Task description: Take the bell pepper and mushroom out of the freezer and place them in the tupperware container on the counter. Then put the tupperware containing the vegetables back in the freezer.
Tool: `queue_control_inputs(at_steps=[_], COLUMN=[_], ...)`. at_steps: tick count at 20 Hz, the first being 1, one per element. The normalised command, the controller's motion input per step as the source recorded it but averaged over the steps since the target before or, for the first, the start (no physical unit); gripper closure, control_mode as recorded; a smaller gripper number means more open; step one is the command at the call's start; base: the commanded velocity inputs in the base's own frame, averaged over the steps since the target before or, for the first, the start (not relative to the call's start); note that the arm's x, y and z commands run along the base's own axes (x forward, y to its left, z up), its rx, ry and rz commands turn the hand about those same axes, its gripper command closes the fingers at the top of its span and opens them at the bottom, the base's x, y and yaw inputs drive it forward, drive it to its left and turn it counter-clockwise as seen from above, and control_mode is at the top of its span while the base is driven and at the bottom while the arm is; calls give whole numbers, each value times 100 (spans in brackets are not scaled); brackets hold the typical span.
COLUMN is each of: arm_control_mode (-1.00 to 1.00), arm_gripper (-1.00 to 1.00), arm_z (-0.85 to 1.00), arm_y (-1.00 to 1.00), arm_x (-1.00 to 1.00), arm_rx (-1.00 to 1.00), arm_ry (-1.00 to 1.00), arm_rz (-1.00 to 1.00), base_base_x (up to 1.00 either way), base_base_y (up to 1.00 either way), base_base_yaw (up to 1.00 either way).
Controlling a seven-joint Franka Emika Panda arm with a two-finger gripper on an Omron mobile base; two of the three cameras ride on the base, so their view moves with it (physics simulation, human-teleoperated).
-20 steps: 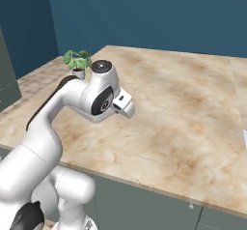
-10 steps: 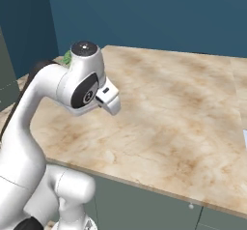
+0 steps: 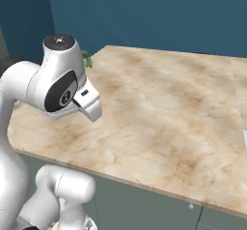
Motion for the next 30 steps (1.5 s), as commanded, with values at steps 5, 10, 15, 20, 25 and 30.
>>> queue_control_inputs(at_steps=[5, 10, 15, 20, 25, 30], arm_control_mode=[-100, -100, -100, 100, 100, 100], arm_gripper=[100, 100, 100, 100, 100, 100], arm_z=[0, 1, 0, 0, 0, 0], arm_y=[22, 13, 8, 0, 0, 0], arm_x=[-42, -42, -26, 0, 0, 0], arm_rx=[0, 0, -1, 0, 0, 0], arm_ry=[0, 0, -3, 0, 0, 0], arm_rz=[-1, 0, 0, 0, 0, 0], base_base_x=[0, 0, 0, -44, -27, -6], base_base_y=[0, 0, 0, 61, 100, 100], base_base_yaw=[0, 0, 0, 0, 0, 0])
